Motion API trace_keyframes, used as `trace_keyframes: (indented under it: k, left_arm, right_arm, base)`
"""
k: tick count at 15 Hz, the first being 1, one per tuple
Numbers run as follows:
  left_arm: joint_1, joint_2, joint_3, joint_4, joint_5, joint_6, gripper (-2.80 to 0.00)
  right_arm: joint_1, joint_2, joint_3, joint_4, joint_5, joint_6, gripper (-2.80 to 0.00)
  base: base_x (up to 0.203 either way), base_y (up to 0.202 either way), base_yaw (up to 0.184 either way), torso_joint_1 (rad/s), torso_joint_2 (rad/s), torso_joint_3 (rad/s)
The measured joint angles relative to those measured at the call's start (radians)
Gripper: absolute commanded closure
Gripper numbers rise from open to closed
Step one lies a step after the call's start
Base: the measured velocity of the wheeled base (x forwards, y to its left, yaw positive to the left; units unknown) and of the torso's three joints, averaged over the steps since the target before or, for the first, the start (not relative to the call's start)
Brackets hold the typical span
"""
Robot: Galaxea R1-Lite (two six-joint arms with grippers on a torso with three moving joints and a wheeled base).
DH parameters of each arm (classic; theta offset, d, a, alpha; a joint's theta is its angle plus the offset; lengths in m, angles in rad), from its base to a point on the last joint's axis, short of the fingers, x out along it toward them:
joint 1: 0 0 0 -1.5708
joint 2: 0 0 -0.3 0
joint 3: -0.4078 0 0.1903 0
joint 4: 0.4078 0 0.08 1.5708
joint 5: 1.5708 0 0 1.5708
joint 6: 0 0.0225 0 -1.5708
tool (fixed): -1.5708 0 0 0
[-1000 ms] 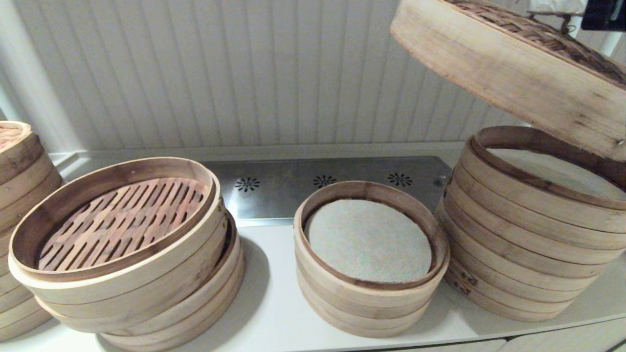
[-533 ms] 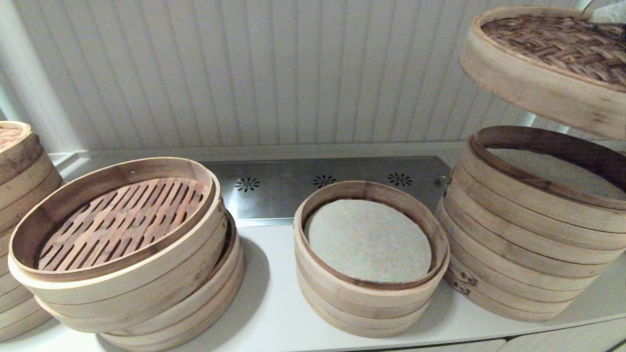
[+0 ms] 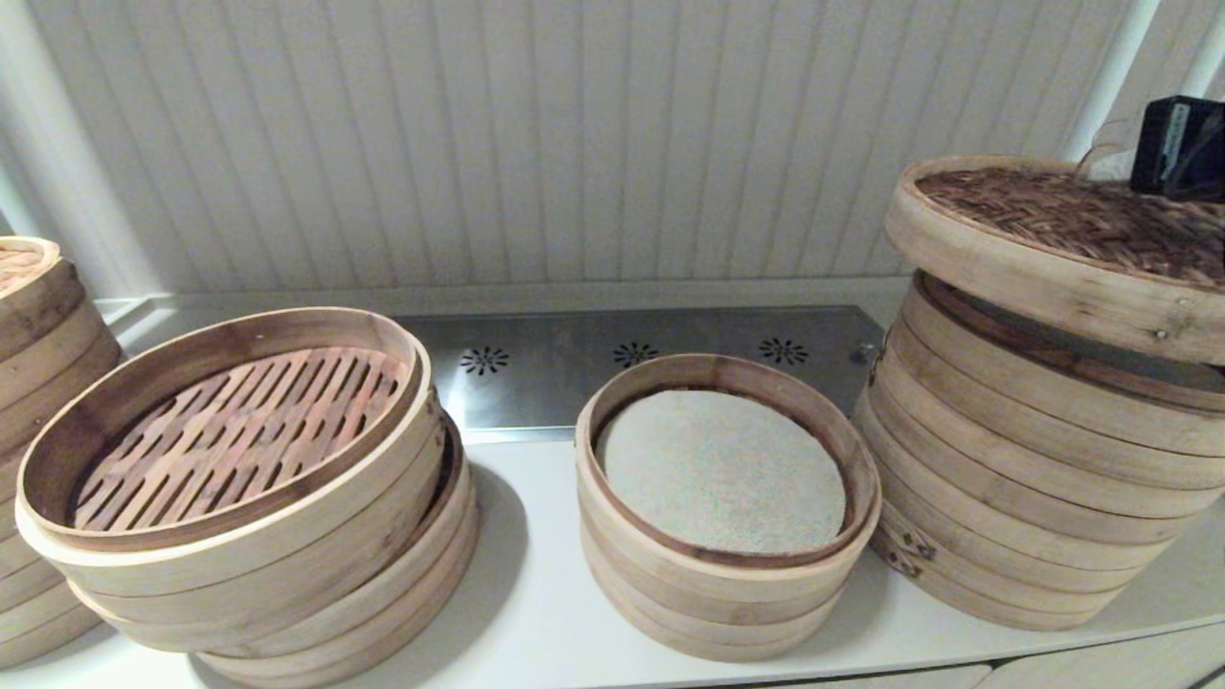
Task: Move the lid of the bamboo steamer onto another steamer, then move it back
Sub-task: Put the steamer
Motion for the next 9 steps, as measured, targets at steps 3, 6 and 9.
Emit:
trace_keyframes:
  k: [3, 6, 9]
  left_arm:
    - [0.0, 0.0, 0.0, 0.0, 0.0, 0.0, 0.0]
    - [0.0, 0.0, 0.0, 0.0, 0.0, 0.0, 0.0]
    - [0.0, 0.0, 0.0, 0.0, 0.0, 0.0, 0.0]
  right_arm:
    - [-0.051, 0.031, 0.012, -0.002, 0.046, 0.004, 0.0]
    - [-0.096, 0.064, 0.012, -0.003, 0.077, 0.002, 0.0]
    - [-0.129, 0.076, 0.016, -0.003, 0.092, -0.003, 0.0]
  base:
    - [0.0, 0.0, 0.0, 0.0, 0.0, 0.0]
    - [0.0, 0.0, 0.0, 0.0, 0.0, 0.0]
    - [0.0, 0.0, 0.0, 0.0, 0.0, 0.0]
